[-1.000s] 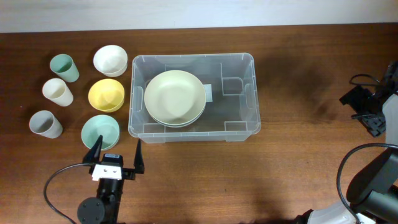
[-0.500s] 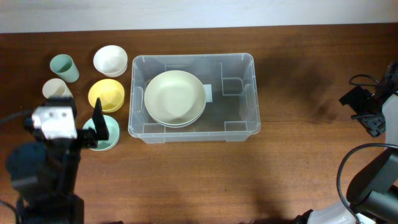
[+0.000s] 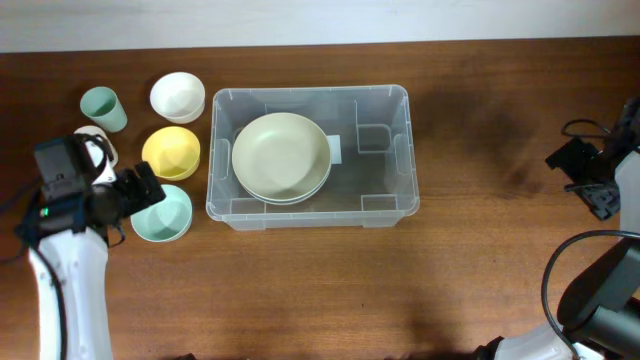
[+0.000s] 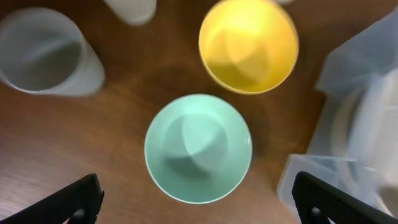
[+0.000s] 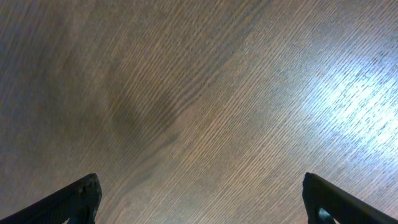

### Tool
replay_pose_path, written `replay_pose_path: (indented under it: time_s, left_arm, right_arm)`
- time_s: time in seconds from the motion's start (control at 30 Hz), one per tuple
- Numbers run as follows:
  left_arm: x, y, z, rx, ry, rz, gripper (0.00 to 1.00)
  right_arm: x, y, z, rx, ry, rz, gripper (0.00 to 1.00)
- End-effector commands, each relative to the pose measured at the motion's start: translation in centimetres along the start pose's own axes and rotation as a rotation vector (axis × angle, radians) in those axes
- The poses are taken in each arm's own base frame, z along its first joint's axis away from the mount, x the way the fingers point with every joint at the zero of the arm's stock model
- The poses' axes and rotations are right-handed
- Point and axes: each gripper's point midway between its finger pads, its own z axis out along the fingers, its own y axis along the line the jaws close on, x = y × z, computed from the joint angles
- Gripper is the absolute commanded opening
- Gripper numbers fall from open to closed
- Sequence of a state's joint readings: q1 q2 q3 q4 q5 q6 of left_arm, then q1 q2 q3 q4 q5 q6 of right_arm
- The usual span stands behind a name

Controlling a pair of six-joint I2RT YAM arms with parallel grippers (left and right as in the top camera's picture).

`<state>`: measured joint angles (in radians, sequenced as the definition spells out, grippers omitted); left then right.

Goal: Pack container
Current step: 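Reach the left gripper to the pale green bowl and grasp its rim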

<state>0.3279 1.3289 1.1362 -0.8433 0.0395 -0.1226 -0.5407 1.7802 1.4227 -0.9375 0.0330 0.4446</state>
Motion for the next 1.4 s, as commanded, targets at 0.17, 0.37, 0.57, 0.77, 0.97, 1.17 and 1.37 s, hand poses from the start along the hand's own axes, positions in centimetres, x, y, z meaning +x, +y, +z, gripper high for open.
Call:
replay_pose_path:
  time_s: [0.17,0.37,0.57,0.77,0.97,1.17,1.37]
  left_arm:
    - [1.2,5.9,4.5,-0.237,0.101,-0.397,1.00]
    - [3.5,6.3,7.0,-0.243,0.224,-0.459,0.99]
    - [5.0,5.5,9.3,-0.202,0.313,-0.469,0.99]
    - [5.9,5.2,10.6,-0.186,0.362,-0.429,0.89]
    - [6.7,4.5,11.7,-0.135,0.411,-0.383,0.89]
    - [8.1,4.6,13.2,-0.139,0.465,-0.376,0.89]
    - [8.1,4.6,13.5,-0.140,0.466,-0.376,0.59]
  right_arm:
    - [0.0,0.0,-0.2,0.001,-0.007,0.003,0.99]
    - [0.0,0.0,-0.2,0.001,-0.007,0.003,0.99]
    - [0.0,0.0,-0.2,0.001,-0.007,0.003,0.99]
    - [0.0,0.0,-0.2,0.001,-0.007,0.003,0.99]
    - [0.0,0.0,-0.2,0.001,-0.007,0.003,0.99]
    - [0.0,0.0,-0.2,0.001,-0.007,0.003,0.99]
    - [0.0,0.0,-0.2,0.001,-0.007,0.003,0.99]
